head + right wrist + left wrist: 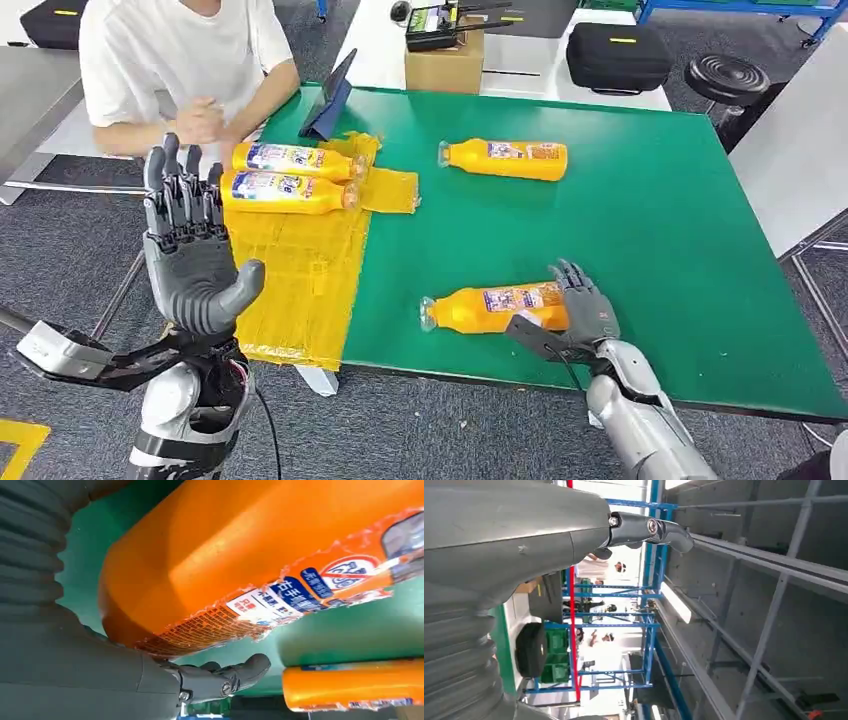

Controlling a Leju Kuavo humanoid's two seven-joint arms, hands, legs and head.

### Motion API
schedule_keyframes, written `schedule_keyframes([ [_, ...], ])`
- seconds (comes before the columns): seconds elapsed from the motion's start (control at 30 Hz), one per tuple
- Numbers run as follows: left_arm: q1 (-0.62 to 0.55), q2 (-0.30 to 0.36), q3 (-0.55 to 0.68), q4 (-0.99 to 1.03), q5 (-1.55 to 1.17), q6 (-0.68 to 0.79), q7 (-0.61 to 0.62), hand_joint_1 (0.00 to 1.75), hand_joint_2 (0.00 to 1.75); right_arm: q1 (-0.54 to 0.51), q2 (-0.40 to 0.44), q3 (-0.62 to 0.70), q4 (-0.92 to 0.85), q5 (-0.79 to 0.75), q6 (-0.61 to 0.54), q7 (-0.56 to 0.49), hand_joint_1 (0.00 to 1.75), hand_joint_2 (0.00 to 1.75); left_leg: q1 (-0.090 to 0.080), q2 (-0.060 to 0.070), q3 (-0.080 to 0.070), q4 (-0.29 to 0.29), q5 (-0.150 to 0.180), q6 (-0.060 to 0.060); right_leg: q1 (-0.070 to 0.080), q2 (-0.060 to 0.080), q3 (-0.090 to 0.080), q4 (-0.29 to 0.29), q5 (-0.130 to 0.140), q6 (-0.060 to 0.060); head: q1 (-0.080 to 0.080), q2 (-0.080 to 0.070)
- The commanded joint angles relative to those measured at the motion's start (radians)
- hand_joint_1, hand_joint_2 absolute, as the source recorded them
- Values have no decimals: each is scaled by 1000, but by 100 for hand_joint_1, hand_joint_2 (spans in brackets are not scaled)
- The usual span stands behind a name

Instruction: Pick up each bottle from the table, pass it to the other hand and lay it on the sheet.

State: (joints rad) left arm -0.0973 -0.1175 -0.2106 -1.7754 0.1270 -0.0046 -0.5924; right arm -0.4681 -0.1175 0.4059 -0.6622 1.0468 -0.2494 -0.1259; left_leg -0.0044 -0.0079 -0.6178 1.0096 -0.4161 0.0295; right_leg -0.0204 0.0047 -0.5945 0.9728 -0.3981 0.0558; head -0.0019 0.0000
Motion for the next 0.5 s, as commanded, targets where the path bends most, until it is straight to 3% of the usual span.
schedule_keyframes([
  [0.03, -36, 17, -19, 62, 13, -12, 15, 0, 175, -82, 37, 59, 172, 4, 108, 24, 0, 175, 1, 0, 2, 0, 0, -1, 1, 0, 2, 0, 0, -1, 1, 0],
  [0.27, -36, 17, -20, 62, 13, -12, 15, 0, 175, -81, 35, 59, 173, 4, 109, 24, 0, 175, 1, 2, 5, -1, 0, -2, 1, 0, 4, -1, -1, -2, 0, 0],
  [0.3, -41, 19, -24, 67, 13, -19, 17, 0, 175, -94, 37, 65, 192, -1, 149, 19, 0, 175, 1, 2, 5, -1, 0, -1, 1, 1, 4, -1, 0, -2, 1, 0],
  [0.33, -49, 19, -28, 77, 15, -24, 18, 0, 175, -105, 35, 73, 201, -4, 169, 10, 52, 175, 2, 2, 6, -1, 0, -2, 2, 0, 5, -2, 0, -3, 0, 0],
  [0.37, -53, 19, -31, 80, 15, -26, 18, 0, 175, -109, 33, 77, 203, -5, 168, -3, 154, 175, 1, 1, 5, -1, 0, -2, 1, 0, 5, -1, 0, -2, 1, 0],
  [0.4, -60, 20, -36, 86, 16, -30, 17, 0, 175, -115, 34, 78, 209, -16, 168, -28, 175, 175, 1, 2, 5, 0, 0, -1, 1, 0, 4, -1, 0, -2, 0, 0],
  [0.5, -67, 21, -45, 101, 23, -42, 17, 0, 175, -107, 30, 84, 202, -36, 137, -83, 175, 175, 2, 1, 6, -1, 0, -2, 2, -1, 6, -2, 0, -3, 1, 0],
])
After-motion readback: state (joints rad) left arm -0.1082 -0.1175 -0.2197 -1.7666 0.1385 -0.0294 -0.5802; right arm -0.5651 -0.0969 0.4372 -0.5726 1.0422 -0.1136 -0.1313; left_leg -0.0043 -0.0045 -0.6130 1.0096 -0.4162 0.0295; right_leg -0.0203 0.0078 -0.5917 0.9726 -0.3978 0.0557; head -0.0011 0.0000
